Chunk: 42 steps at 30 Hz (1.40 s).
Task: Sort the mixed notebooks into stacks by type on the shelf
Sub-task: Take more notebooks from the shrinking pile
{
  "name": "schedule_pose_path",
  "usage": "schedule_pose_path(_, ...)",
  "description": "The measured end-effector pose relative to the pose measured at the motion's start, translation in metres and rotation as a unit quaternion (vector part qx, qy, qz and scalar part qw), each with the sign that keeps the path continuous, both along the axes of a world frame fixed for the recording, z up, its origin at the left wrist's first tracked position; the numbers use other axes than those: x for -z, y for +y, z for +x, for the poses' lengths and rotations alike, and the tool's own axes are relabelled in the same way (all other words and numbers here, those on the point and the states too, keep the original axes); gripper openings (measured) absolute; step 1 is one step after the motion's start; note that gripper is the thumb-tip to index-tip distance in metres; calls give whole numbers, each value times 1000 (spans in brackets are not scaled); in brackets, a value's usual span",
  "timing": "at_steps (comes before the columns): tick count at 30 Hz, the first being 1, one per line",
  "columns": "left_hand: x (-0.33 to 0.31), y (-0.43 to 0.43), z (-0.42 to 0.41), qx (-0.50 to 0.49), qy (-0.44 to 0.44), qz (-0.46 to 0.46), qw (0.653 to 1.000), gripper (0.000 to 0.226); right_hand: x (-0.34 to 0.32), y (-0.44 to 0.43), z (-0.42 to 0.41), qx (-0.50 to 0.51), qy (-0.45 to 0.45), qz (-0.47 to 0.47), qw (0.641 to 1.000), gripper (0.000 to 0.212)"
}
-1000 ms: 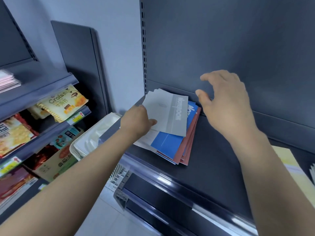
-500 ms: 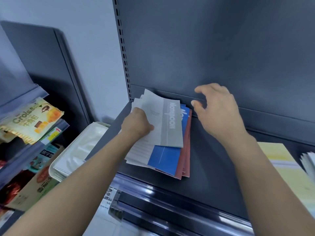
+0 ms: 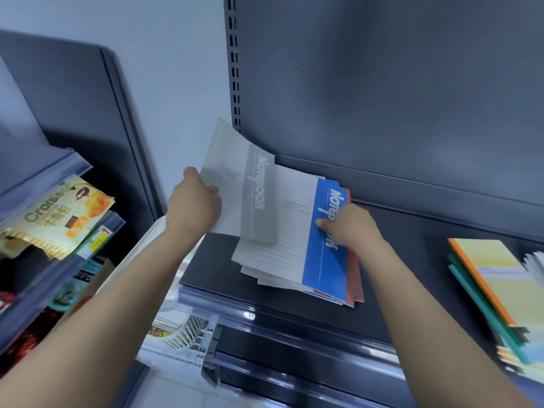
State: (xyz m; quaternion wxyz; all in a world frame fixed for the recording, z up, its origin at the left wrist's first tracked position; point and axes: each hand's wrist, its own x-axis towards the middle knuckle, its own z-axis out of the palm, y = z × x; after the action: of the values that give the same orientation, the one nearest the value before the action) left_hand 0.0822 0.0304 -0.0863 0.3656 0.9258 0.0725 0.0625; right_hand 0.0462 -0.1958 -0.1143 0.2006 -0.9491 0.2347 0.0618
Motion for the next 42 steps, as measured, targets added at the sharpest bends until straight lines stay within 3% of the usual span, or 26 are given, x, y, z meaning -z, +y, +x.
schedule_pose_path(4,1,13,-1,19,2,-17,1000,7,2,3,5,48,0,22,999,46)
schedule_pose_path(8,0,19,-4,37,-2,-31,999,7,4,3,3,116,-38,109,987,32)
schedule_pose_path(13,-5,26,-6,67,-31,-39,996,7,1,10,-3,175,-196,141,954,15)
schedule_pose_path(20,-15,-10,-18,195,-94,-149,965,9,-49,-4,-60,185,-368,53,909,14)
schedule_pose_path(25,-21,-66,-41,278,-130,-180,934,11,-66,-37,-119,224,-414,4,883,15)
schedule_pose_path(31,-31,-130,-77,328,-112,-226,910,11,-73,-91,-180,251,-450,-32,857,11)
schedule_pose_path(42,-28,-285,-164,331,-110,-255,902,10,-65,-248,-267,244,-459,-6,854,10)
